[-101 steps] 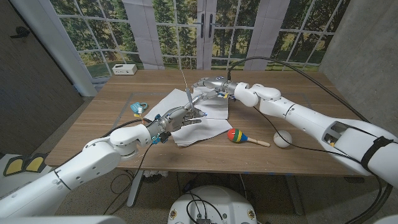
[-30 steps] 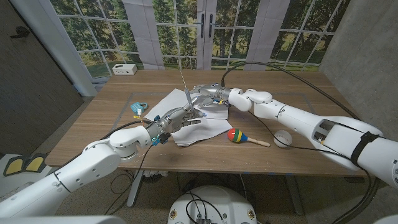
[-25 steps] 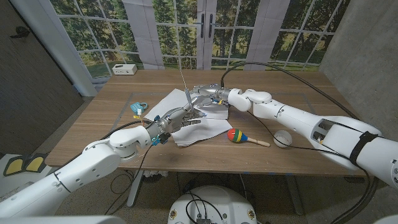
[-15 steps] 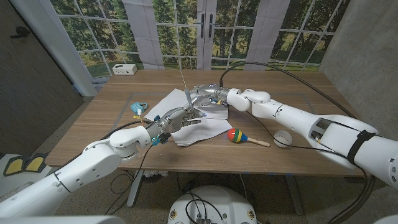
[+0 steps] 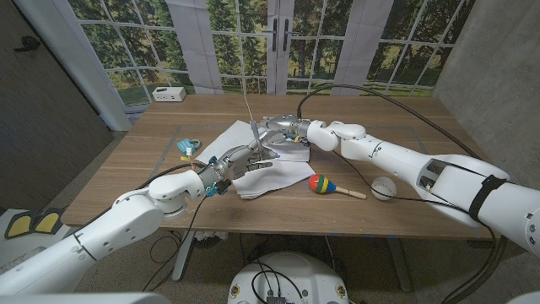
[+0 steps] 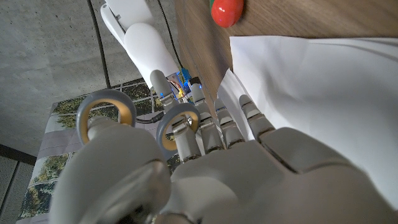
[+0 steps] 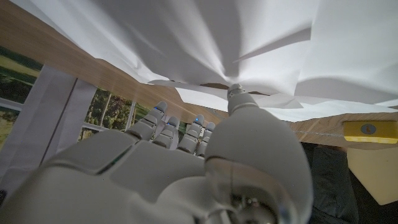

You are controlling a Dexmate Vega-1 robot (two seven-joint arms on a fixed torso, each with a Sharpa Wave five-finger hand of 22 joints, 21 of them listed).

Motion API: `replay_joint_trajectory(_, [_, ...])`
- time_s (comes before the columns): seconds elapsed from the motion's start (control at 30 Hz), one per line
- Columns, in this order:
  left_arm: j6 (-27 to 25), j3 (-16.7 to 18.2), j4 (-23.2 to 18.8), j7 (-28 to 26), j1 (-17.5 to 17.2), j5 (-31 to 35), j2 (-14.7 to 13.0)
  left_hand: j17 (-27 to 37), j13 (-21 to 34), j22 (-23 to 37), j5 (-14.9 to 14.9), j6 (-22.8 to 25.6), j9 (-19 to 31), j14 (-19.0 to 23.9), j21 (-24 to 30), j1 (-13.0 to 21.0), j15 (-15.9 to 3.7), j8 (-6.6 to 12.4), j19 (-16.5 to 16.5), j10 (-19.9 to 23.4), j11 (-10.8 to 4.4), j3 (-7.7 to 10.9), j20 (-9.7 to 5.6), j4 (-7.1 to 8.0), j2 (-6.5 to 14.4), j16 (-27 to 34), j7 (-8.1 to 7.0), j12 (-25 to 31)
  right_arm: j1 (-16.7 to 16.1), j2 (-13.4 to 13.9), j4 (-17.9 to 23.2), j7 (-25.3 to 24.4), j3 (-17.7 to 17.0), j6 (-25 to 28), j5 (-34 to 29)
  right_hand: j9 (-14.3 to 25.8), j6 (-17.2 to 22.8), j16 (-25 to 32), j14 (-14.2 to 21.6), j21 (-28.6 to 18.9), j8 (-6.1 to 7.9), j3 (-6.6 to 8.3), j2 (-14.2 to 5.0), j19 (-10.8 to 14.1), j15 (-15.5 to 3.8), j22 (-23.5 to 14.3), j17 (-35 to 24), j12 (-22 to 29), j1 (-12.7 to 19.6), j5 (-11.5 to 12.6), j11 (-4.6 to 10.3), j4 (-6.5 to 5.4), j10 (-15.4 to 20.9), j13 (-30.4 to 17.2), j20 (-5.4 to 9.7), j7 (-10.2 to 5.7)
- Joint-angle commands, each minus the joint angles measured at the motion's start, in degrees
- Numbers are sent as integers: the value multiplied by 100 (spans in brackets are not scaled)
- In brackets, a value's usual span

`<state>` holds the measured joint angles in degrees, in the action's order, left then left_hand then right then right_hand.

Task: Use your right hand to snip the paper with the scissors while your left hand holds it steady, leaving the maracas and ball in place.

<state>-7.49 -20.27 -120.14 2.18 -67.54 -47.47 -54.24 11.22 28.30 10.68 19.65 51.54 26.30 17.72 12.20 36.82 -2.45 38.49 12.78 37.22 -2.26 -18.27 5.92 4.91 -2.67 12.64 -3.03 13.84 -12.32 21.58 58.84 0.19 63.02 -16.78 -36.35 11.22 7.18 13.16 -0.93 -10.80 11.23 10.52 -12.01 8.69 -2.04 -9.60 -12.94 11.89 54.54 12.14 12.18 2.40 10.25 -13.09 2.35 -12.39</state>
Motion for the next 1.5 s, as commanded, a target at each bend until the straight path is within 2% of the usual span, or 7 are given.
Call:
replay_joint_trajectory(0.03, [-11, -16, 9, 4, 10, -7, 14, -5, 25, 11, 2, -78, 13, 40, -15, 52, -243, 16, 5, 770, -730, -6, -42, 32, 1, -8, 151, -11, 48, -89, -181, -56, 66, -86, 30, 5, 138, 65, 61, -24, 65, 158, 48, 44, -1085, -9, -28, 25, 82, 25, 10, -60, 95, 3, 573, 5])
replay_joint_trajectory(0.57, [8, -37, 54, 80, 55, -12, 30, -5, 37, 10, 2, -75, 20, 42, -17, 65, -250, 11, 6, 776, -732, -5, -51, 44, 9, -10, 156, -20, 139, -256, -489, -66, 172, -198, 116, 5, 291, 121, 186, -22, 68, 404, 21, 107, -1098, -9, -44, 54, 116, 24, 8, -159, 265, 26, 619, 0])
replay_joint_trajectory(0.63, [11, -39, 58, 91, 62, -9, 29, -5, 39, 10, 2, -72, 21, 45, -17, 65, -252, 10, 6, 774, -734, -6, -53, 48, 11, -9, 145, -22, 160, -280, -557, -57, 185, -265, 152, 7, 311, 132, 205, -20, 70, 459, -6, 100, -1105, -10, -52, 53, 124, 30, 7, -189, 272, 27, 628, -3])
replay_joint_trajectory(0.67, [12, -41, 60, 94, 65, -6, 29, -5, 40, 10, 2, -60, 17, 45, -17, 65, -255, 12, 7, 777, -732, -6, -53, 49, 11, -9, 143, -22, 167, -290, -585, -45, 185, -293, 178, 13, 396, 133, 190, -19, 69, 670, 25, 97, -1090, -13, -70, 37, 165, 37, -5, -283, 283, 31, 626, -14])
replay_joint_trajectory(0.7, [11, -41, 62, 96, 68, -6, 30, -5, 41, 10, 2, -80, 21, 43, -17, 66, -255, 5, 8, 780, -730, -6, -49, 50, 12, -11, 131, -22, 175, -292, -595, -51, 199, -304, 168, 14, 446, 136, 192, -20, 78, 719, 8, 100, -1103, -12, -74, 33, 176, 35, -12, -302, 277, 32, 633, -25])
replay_joint_trajectory(1.0, [39, -61, 99, 135, 94, 6, 52, -4, 50, 9, 2, -67, 18, 48, -18, 69, -249, 0, 8, 791, -728, -6, -55, 63, 20, -10, 150, -26, 186, -313, -636, -29, 243, -312, 189, 17, 585, 143, 193, -20, 92, 894, 13, 96, -1102, -12, -86, 65, 229, 19, -2, -354, 352, 10, 628, -20])
replay_joint_trajectory(1.5, [61, -46, 83, 90, 54, 24, 48, -3, 62, 9, 0, -66, 26, 43, -20, 67, -247, -6, 8, 797, -719, -10, -54, 82, 26, -14, 166, -35, 232, -405, -823, -126, 316, -362, 200, 20, 770, 144, 184, -27, 112, 912, 88, 124, -1084, -10, -84, 106, 170, -26, -2, -417, 484, -14, 615, -14])
